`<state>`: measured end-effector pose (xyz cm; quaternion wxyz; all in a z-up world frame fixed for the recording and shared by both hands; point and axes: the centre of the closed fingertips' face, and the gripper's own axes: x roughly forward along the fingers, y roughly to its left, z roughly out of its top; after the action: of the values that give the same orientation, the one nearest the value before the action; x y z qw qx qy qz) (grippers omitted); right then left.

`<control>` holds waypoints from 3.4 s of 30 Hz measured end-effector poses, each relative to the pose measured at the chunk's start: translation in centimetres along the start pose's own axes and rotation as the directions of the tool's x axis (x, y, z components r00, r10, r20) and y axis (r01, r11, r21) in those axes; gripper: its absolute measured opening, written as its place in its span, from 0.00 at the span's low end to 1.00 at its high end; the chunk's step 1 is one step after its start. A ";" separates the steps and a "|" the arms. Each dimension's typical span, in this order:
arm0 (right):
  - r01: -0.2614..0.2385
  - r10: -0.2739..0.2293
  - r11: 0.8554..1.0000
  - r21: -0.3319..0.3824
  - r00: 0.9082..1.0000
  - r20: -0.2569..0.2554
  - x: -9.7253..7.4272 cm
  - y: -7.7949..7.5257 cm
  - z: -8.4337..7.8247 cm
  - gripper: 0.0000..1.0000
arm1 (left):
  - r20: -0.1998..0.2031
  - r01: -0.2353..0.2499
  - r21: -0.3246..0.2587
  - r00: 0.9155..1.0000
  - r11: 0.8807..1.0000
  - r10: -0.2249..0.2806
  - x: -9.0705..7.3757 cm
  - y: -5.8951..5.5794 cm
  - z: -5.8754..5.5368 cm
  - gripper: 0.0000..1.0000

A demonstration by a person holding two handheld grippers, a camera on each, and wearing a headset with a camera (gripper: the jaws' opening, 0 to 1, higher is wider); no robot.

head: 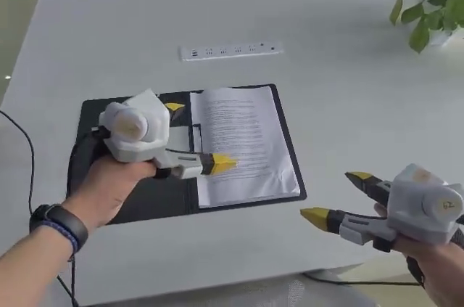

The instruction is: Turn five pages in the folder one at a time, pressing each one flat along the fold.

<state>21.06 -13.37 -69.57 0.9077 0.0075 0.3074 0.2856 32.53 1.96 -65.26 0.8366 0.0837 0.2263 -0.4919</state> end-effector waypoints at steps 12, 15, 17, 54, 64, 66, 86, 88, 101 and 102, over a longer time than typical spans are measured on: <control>0.006 -0.006 1.000 0.011 1.000 -0.010 -0.4 -0.5 -0.7 0.75 | -0.034 0.074 -0.002 0.997 0.997 -0.074 5.3 -2.5 -0.6 0.88; 0.006 -0.006 1.000 0.016 1.000 -0.013 -0.5 -0.7 -0.9 0.75 | -0.043 0.087 -0.007 0.995 0.996 -0.087 6.4 -3.0 -1.1 0.87; 0.004 -0.004 1.000 0.017 1.000 -0.016 -0.5 -0.7 -1.0 0.75 | -0.057 0.094 -0.009 0.994 0.995 -0.095 7.2 -3.4 -1.6 0.87; -0.010 0.012 0.998 0.062 0.999 -0.046 0.1 -1.7 -2.4 0.73 | -0.250 -0.002 0.065 0.968 0.998 0.019 16.1 -5.0 -9.4 0.72; -0.030 0.033 0.998 0.061 0.998 -0.045 1.5 -2.4 -1.9 0.72 | -0.234 -0.001 0.069 0.972 0.998 0.017 16.2 -4.6 -9.6 0.70; -0.036 0.038 0.998 0.060 0.998 -0.040 1.9 -2.6 -1.6 0.72 | -0.230 -0.002 0.064 0.973 0.998 0.017 16.3 -4.5 -9.7 0.69; -0.094 0.095 0.994 0.056 0.995 -0.028 5.5 -3.0 -0.1 0.70 | -0.197 -0.018 0.066 0.980 0.998 0.031 16.0 -3.9 -9.6 0.59; -0.098 0.100 0.993 0.066 0.995 -0.019 5.9 -3.2 0.2 0.69 | -0.194 -0.020 0.064 0.980 0.998 0.032 15.9 -4.0 -9.6 0.59; -0.113 0.115 0.990 0.080 0.993 -0.019 6.6 -3.5 0.0 0.67 | -0.196 -0.036 0.028 0.980 0.999 0.041 15.2 -4.4 -9.0 0.55; -0.111 0.114 0.990 0.082 0.993 -0.021 6.5 -3.6 -0.1 0.67 | -0.196 -0.040 0.022 0.980 0.999 0.043 15.1 -4.6 -8.9 0.55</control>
<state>27.05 -12.95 -73.98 0.8851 0.0577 0.3294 0.3238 32.20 -9.00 -79.71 0.8193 0.1442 0.3017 -0.4657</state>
